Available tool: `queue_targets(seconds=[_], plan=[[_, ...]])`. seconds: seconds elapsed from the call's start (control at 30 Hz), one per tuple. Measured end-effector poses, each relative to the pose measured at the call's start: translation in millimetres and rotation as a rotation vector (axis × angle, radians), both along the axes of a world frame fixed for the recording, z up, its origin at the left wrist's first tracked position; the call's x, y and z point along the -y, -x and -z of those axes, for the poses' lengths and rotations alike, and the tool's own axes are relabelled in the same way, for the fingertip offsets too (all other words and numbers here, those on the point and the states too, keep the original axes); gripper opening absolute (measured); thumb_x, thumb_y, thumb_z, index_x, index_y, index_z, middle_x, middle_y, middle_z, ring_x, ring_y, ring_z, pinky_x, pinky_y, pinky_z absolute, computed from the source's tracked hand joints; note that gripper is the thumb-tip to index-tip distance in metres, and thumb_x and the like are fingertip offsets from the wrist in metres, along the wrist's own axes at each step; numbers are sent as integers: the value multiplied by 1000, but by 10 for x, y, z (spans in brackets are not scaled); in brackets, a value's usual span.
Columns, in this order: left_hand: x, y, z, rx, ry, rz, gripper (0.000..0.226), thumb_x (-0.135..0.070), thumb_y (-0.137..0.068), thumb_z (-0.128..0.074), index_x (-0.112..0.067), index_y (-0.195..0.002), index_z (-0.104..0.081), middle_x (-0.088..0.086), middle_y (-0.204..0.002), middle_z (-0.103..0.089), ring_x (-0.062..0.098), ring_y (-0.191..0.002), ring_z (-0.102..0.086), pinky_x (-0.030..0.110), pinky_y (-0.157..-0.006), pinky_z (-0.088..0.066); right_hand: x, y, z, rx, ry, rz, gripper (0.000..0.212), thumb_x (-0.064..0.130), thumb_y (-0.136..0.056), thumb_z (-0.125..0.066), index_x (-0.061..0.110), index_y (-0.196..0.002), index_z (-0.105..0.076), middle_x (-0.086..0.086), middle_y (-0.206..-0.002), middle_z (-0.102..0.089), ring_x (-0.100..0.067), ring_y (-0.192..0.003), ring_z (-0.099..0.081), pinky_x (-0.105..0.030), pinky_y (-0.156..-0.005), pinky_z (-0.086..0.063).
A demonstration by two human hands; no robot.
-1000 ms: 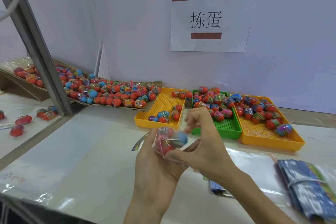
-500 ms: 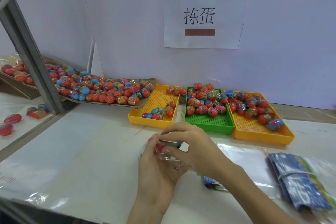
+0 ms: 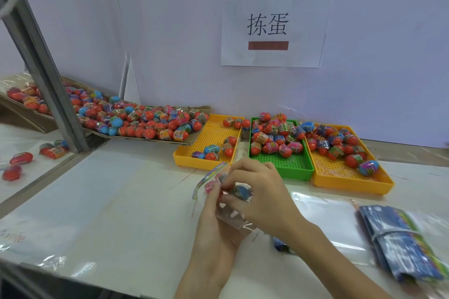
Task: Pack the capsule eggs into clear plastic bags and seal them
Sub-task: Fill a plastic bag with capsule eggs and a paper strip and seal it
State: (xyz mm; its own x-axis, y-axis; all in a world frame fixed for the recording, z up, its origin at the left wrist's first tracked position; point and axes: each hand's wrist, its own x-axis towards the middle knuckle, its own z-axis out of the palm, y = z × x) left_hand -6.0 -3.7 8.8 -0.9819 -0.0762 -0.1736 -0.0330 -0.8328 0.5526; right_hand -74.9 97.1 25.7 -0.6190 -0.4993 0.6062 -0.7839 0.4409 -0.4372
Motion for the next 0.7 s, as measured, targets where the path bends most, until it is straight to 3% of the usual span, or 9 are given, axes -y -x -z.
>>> queue_targets(seconds=[0.13, 0.2, 0.3, 0.4, 0.5, 0.6, 0.7], plan=[[11, 53, 68, -4, 70, -8, 30, -39, -83, -61, -19, -81, -84, 1, -90, -79, 13, -82, -76, 28, -64, -61, 23, -20, 32, 48, 40, -8, 17, 26, -78, -84, 24, -90, -73, 12, -110, -60, -10, -101, -59, -41, -85, -45], [18, 54, 65, 18, 108, -19, 29, -37, -82, -62, -18, -84, -84, 1, -93, -79, 14, -87, -76, 29, -69, -62, 37, -33, 41, 78, 77, -11, 21, 21, -76, -83, 24, -94, -72, 13, -112, -59, -8, -102, -59, -42, -86, -49], [27, 27, 15, -6, 35, -80, 26, -27, -92, -59, -14, -98, -81, 9, -106, -75, 18, -97, -74, 33, -77, -60, 42, -37, 36, 142, 118, -48, 30, 19, -76, -83, 27, -103, -71, 16, -116, -59, -6, -105, -60, -38, -88, -52], [79, 0, 2, -36, -5, -160, 31, -29, -101, -52, -13, -106, -78, 11, -102, -72, 18, -82, -71, 30, -63, -57, 39, -28, 25, 201, 85, -128, 32, 22, -78, -84, 27, -107, -70, 16, -113, -61, -6, -103, -61, -36, -87, -53], [85, -18, 19, 12, 9, -169, 39, -26, -101, -53, -3, -130, -64, 18, -114, -66, 25, -96, -64, 36, -79, -49, 38, -24, 31, 187, 81, -135, 32, 19, -79, -84, 23, -108, -71, 12, -112, -62, -8, -104, -61, -38, -87, -53], [60, -13, 37, 20, 31, -209, 33, -19, -98, -53, -5, -125, -67, 18, -115, -70, 28, -104, -64, 37, -83, -47, 41, -26, 44, 165, 77, -122, 40, 17, -79, -81, 26, -115, -66, 13, -116, -58, -8, -107, -59, -32, -89, -51], [61, -6, 35, 28, 64, -322, 29, -10, -94, -55, -4, -118, -70, 17, -114, -71, 22, -96, -66, 34, -81, -48, 39, -33, 56, 179, 66, -93, 47, 21, -81, -80, 26, -123, -62, 15, -119, -56, -6, -105, -57, -30, -89, -51]])
